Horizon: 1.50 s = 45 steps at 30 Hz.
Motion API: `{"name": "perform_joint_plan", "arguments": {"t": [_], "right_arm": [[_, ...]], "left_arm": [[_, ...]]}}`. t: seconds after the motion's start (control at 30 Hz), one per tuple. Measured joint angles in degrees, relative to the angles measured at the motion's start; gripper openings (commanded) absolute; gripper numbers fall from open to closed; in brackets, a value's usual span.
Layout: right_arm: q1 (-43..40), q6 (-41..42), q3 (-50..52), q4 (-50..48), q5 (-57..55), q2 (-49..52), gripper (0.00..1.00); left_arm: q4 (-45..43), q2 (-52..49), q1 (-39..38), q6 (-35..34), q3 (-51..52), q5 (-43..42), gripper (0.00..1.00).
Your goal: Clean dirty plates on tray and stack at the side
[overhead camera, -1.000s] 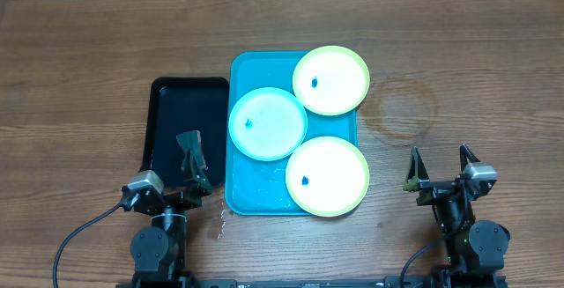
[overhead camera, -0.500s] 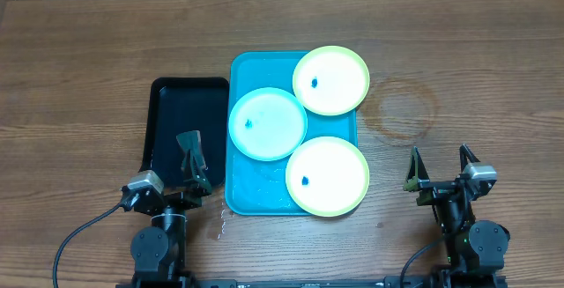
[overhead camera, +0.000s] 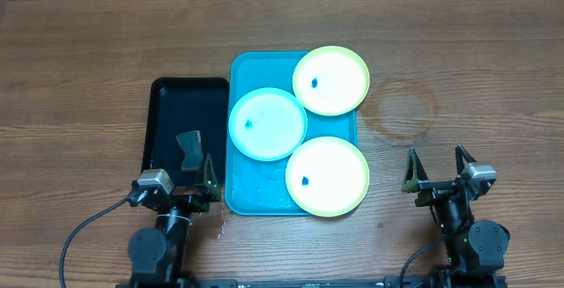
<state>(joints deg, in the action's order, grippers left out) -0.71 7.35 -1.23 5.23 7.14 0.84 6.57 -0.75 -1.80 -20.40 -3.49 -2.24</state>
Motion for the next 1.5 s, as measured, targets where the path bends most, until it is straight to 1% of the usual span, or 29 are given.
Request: {"name": "perform_joint_plan", "arguments": {"t": [0.07,0.13,0.17,0.23,0.33,0.47,0.53,0.57,0.67,0.7,0.87,0.97,1.07,1.17,1.2,1.23,1.27,1.3,1.33,1.37,1.4,1.43,1.5], "right_arm": [[0.00,0.39,-0.87,1.16,1.09,0.02,1.00],[0.00,1.27,-4.09,3.69,2.84,0.02,1.00],[0.00,1.66,-6.12,5.14,3.26,0.02,1.00],[0.00,2.10,-9.29,6.95,3.89,0.35,1.00],[0.00,2.62,-16.22,10.91,4.61,2.75,1.00],[0.00,2.99,-26.93,16.92,5.97,9.70,0.99],[0.00,3.08,-34.03,20.65,7.28,15.58,1.00],[0.00,3.23,-37.88,24.24,8.09,18.99,1.00],[0.00,3.17,-47.36,29.42,10.21,28.79,1.00],[0.00,3.26,-50.58,32.68,10.97,31.80,1.00],[0.00,3.19,-66.95,45.79,12.94,47.98,1.00],[0.00,3.19,-76.22,50.97,15.10,57.81,1.00],[0.00,3.19,-80.63,51.71,19.87,64.57,1.00],[0.00,3.34,-81.90,50.69,26.75,69.92,1.00],[0.00,3.41,-81.90,50.97,29.73,72.08,0.98],[0.00,3.50,-81.90,50.95,31.76,73.66,0.86],[0.00,3.58,-81.90,50.93,33.09,74.84,0.69],[0.00,3.78,-81.90,51.01,34.38,76.08,0.47],[0.00,3.76,-81.90,51.71,35.95,78.03,0.35],[0.07,3.80,-81.90,52.43,36.68,79.38,0.25],[0.07,3.91,-81.90,52.72,36.89,79.65,0.20],[0.31,3.85,-81.90,53.07,37.03,80.32,0.16],[1.40,4.35,-81.90,53.42,36.74,81.46,0.13]], "left_arm": [[4.57,-0.02,0.00,0.00,-4.28,-1.03,1.00],[8.11,-0.04,0.00,0.04,-9.94,-1.68,1.00],[11.82,-0.22,0.00,0.33,-13.55,-1.90,1.00],[16.37,-1.49,0.00,1.09,-19.98,-2.14,1.00],[21.51,-5.70,0.00,2.01,-30.23,-2.32,1.00],[29.92,-15.17,0.00,3.76,-43.65,-2.54,1.00],[36.54,-22.51,0.00,4.81,-52.22,-2.82,1.00],[40.52,-25.88,0.00,5.11,-56.33,-3.19,1.00],[47.39,-34.45,0.00,6.23,-66.60,-4.00,1.00],[50.51,-37.46,0.00,6.75,-70.20,-4.24,1.00],[64.92,-50.73,0.00,8.39,-83.41,-4.94,1.00],[69.42,-57.66,0.00,8.66,-87.69,-5.84,1.00],[71.80,-63.10,0.00,8.66,-89.02,-6.40,1.00],[72.96,-66.99,0.00,8.63,-89.05,-6.82,1.00],[73.64,-68.54,0.00,8.63,-89.05,-7.02,1.00],[74.07,-69.61,0.00,8.63,-89.09,-7.10,1.00],[74.49,-70.27,0.00,8.66,-89.11,-7.21,1.00],[74.88,-71.04,0.00,8.63,-89.13,-7.23,0.86],[75.41,-72.15,0.00,8.66,-89.15,-7.26,0.77],[75.73,-72.94,0.00,8.87,-89.15,-7.30,0.56],[75.97,-73.24,0.00,8.68,-89.15,-7.32,0.04],[76.04,-73.79,0.00,8.81,-89.15,-7.45,0.04],[76.19,-74.99,0.00,8.85,-89.15,-7.48,0.04]]}}
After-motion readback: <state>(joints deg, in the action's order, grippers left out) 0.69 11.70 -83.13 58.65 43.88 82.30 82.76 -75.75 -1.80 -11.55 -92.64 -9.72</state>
